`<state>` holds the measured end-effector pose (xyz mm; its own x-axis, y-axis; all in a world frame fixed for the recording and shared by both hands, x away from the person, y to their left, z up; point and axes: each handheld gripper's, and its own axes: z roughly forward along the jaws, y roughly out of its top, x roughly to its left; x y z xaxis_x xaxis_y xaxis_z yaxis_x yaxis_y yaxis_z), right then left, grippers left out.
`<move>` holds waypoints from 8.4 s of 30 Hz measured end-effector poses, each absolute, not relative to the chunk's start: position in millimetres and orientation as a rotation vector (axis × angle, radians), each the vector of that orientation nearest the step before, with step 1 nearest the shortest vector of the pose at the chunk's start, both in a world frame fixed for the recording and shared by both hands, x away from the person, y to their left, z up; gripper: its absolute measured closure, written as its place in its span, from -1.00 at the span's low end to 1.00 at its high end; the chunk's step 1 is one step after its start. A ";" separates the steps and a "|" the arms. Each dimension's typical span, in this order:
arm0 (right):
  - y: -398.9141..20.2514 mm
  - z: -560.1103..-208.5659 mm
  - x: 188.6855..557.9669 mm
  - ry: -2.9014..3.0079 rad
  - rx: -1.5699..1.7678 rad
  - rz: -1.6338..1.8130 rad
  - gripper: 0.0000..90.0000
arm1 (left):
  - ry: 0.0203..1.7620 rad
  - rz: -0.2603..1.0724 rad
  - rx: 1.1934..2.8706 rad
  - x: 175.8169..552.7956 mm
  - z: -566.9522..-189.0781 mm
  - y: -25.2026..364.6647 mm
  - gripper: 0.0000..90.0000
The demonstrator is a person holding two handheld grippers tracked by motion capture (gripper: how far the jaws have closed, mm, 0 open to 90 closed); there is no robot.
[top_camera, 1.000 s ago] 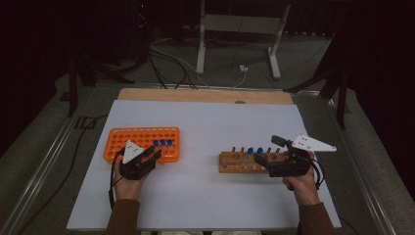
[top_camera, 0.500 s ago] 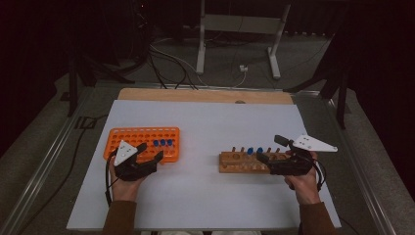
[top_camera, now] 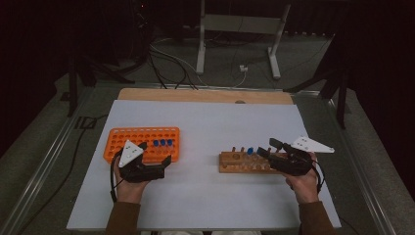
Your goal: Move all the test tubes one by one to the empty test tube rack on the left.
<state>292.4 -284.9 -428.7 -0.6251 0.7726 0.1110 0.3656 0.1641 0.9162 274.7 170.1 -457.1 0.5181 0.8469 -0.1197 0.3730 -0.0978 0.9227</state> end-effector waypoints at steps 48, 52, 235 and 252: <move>-270.4 -455.8 296.3 2.156 1.043 1.328 0.72 | 1.005 0.538 1.706 274.8 -457.1 158.0 -0.98; -272.8 -450.0 294.6 2.137 1.035 1.349 0.72 | 1.004 0.543 1.703 274.5 -457.0 157.8 -0.98; -241.1 -405.9 275.2 2.056 0.963 1.536 -1.00 | 0.902 0.613 1.656 268.9 -440.8 179.9 0.75; -245.3 -405.2 275.9 2.043 0.974 1.541 -1.00 | 0.946 0.651 1.649 270.3 -443.9 191.5 0.75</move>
